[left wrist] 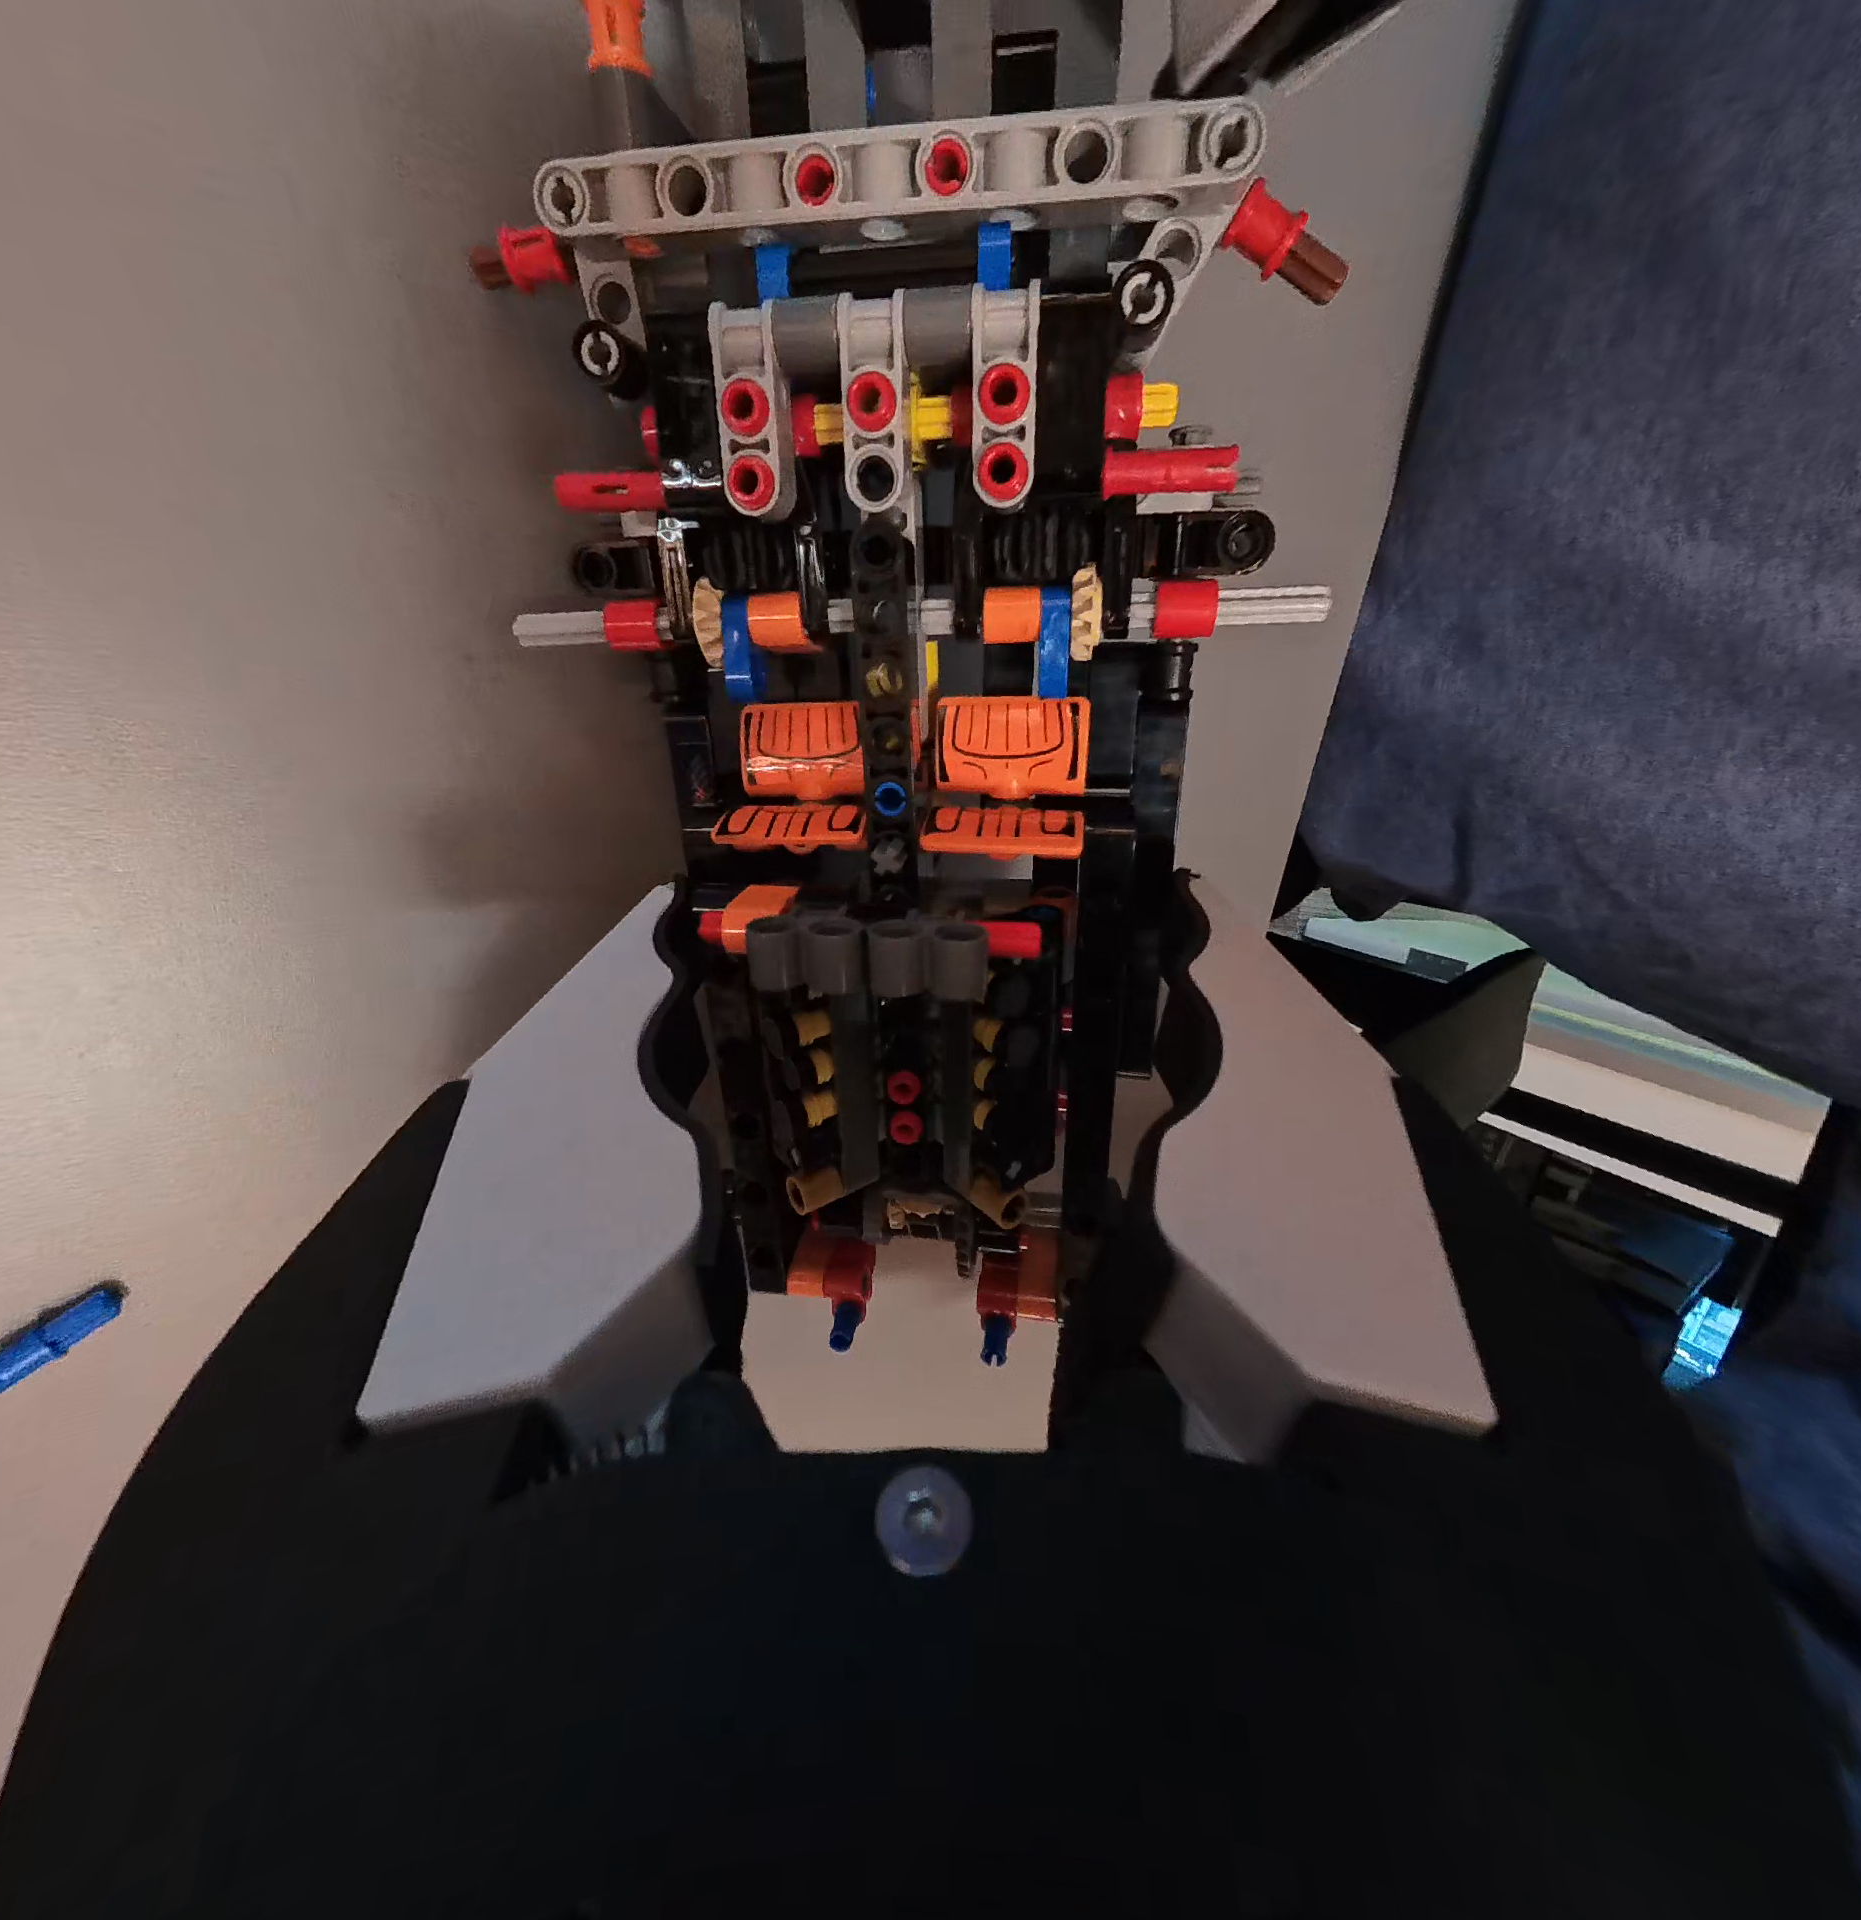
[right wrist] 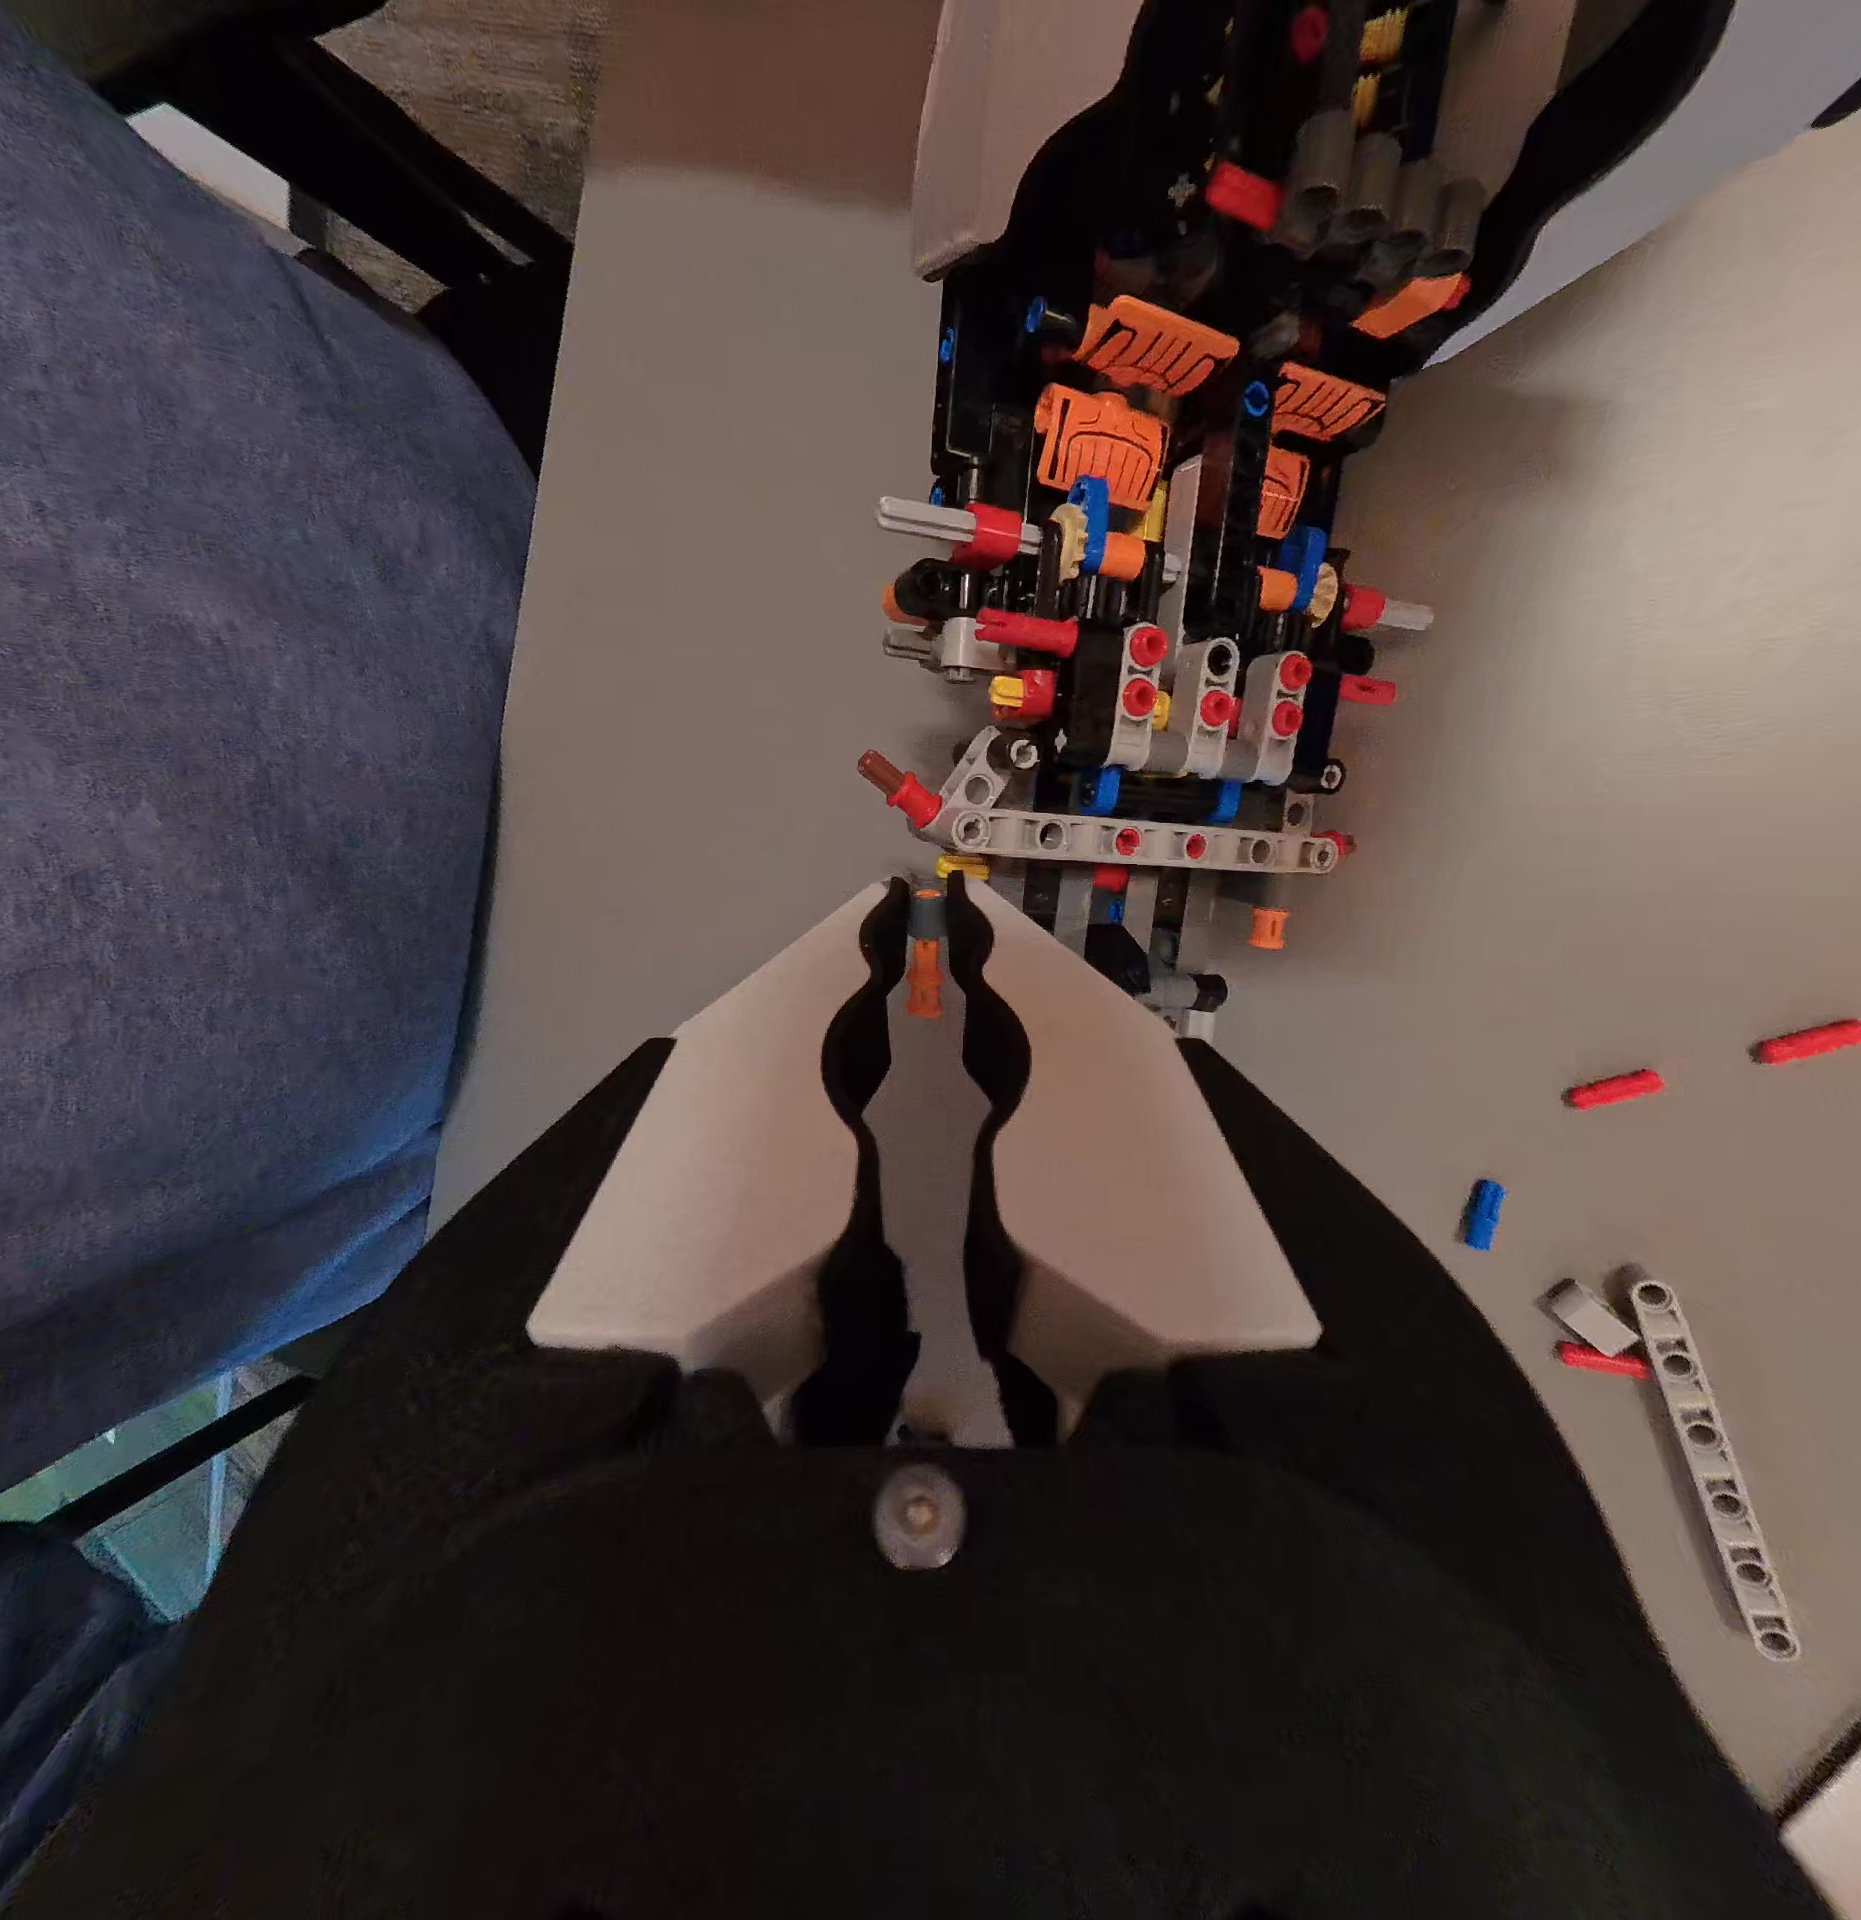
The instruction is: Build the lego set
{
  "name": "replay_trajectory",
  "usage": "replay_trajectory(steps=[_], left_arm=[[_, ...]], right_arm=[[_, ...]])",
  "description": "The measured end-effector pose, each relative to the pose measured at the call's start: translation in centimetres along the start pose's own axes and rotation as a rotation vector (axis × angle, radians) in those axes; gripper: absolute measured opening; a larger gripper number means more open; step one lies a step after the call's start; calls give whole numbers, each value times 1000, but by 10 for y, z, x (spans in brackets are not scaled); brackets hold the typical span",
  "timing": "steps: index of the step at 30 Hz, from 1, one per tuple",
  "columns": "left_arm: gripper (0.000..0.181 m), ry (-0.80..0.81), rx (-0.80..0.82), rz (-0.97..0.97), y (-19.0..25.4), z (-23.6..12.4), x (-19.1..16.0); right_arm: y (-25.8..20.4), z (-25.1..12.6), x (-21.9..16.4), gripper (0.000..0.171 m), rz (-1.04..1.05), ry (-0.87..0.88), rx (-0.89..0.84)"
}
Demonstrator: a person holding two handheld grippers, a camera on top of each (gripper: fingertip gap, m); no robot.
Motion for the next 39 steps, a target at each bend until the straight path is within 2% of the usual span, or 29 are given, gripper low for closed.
replay_trajectory(steps=[13, 27, 29, 32, 35, 37, 39], left_arm=[[87, -52, -101, -10, -10, -3, 6], [88, -51, -144, -6, -15, -4, 7], [88, -52, -147, 4, -15, -3, 6], [88, -47, -148, 3, -15, -3, 6], [88, -33, -159, 3, -16, -4, 5], [88, -25, -171, 1, -17, -5, 5], [88, -24, -181, 4, -17, -5, 5]], right_arm=[[19, -11, 6, 5, 64, 20, 161], [39, -12, 7, 7, 98, -24, 226], [50, -12, 3, 0, 101, -39, 191], [50, -9, 1, 0, 72, -34, 242], [40, -11, 2, 0, 28, -14, 218], [32, -17, -2, 0, 9, -11, 142], [18, -29, -6, 0, -3, 62, 76]])
Point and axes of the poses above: each gripper's, where its closed fingertips meet, z out along the fingers, x out of its top, y = z × x across the jaws, the point moved 9 cm from there along -z, back along the fingers, and after that the axes turned 2 degrees about z, right-handed, at the moved point
